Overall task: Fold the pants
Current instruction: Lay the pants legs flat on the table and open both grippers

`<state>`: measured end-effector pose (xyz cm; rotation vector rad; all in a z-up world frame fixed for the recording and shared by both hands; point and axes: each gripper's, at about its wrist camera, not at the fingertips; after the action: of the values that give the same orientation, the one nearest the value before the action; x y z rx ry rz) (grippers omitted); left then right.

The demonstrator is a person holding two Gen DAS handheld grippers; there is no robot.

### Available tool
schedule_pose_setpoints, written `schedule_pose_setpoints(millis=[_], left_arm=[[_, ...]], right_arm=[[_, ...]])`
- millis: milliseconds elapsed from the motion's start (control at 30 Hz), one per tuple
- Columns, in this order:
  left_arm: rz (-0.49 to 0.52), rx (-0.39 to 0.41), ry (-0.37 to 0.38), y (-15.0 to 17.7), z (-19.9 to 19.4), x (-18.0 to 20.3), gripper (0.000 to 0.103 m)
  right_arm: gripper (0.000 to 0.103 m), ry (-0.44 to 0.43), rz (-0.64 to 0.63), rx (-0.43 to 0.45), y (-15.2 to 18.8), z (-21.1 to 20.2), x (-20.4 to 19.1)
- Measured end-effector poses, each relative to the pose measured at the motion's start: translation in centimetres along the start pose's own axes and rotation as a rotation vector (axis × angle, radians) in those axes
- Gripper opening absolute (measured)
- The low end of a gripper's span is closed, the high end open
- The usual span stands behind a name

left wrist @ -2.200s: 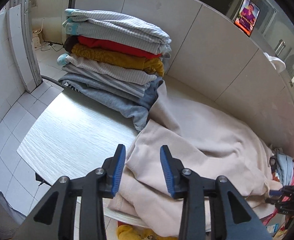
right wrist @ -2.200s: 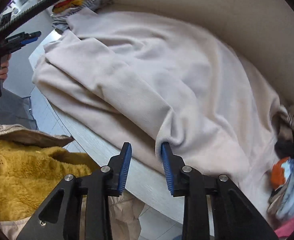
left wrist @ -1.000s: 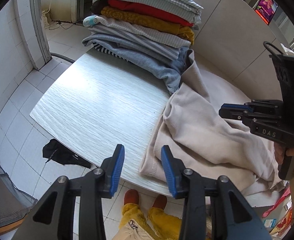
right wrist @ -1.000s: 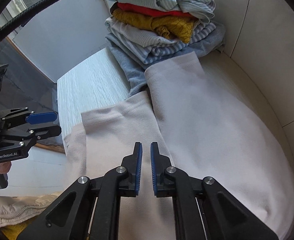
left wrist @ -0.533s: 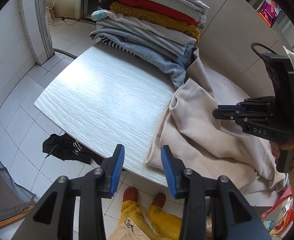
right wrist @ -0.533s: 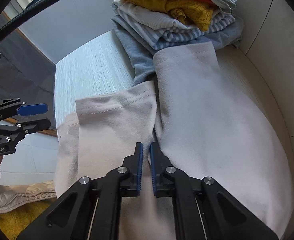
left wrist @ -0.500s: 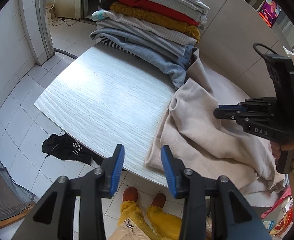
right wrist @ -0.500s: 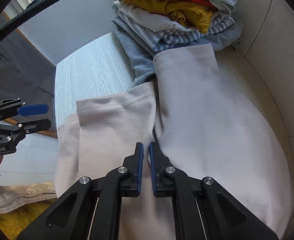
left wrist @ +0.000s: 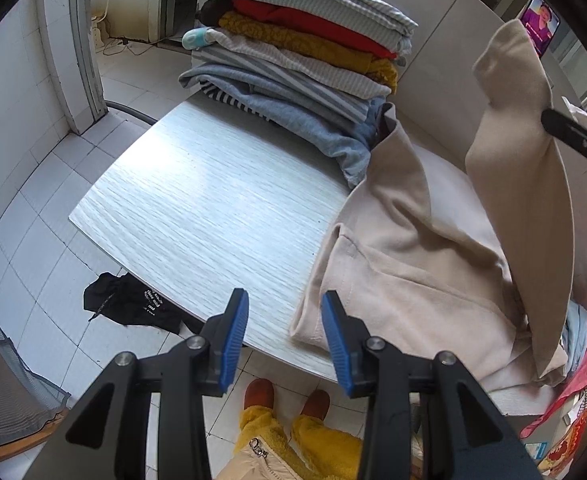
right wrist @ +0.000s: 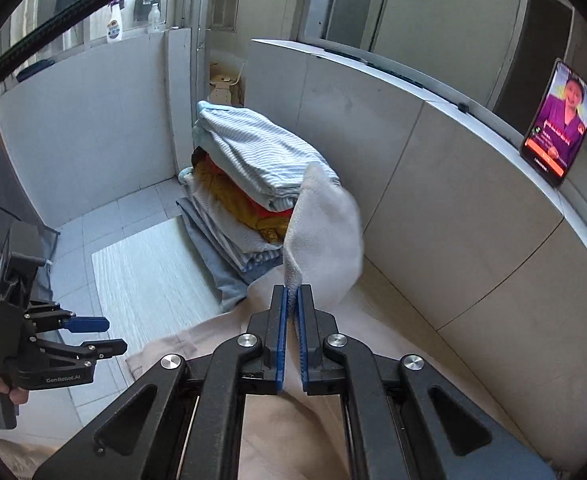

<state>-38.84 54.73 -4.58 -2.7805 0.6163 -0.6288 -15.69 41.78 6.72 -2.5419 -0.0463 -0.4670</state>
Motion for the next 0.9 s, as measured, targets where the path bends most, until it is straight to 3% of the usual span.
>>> schedule_pose_setpoints(millis=[233,333,400,567,733,900], left_arm=[[-0.031,-0.013,-0.022,0.5,0.3,-1.6,0.039],[-0.028,-0.021,-0.031,0.3,0.6,-1.7,0.039],[-0.019,-0.023,-0.037,0.2,0.6,-1.3,0.039],[0.015,0.008,0.002,-0.7,-1.0,0.6,0.039],[0.106,0.034,0.056,-1.6,-2.1,4.4,0.040],[0.213,-0.010,0.072,-1.0,0.0,8.5,0.042]], right_arm=[[0.007,-0.228,-0.105,-0.168,4.2,5.8,-11.0],[0.007,-0.293,-0.080,-0.173,5.1,5.5,-11.4],[0.011,-0.292,-0.043,-0.148,5.5,4.0,-9.5],[0.018,-0.167,0.179,-0.159,9.9,0.4,-2.7],[0.018,0.083,0.467,-0.290,20.5,-3.9,5.7],[0.018,0.417,0.761,-0.486,33.3,-10.5,13.6]])
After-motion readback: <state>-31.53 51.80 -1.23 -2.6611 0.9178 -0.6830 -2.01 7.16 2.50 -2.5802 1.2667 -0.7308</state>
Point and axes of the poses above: each gripper's, at about its wrist camera, not at the fingertips, and z roughly the way its jaws point, x to its right, y to its underside, and after that the axes turned 10 degrees about -z, right-handed
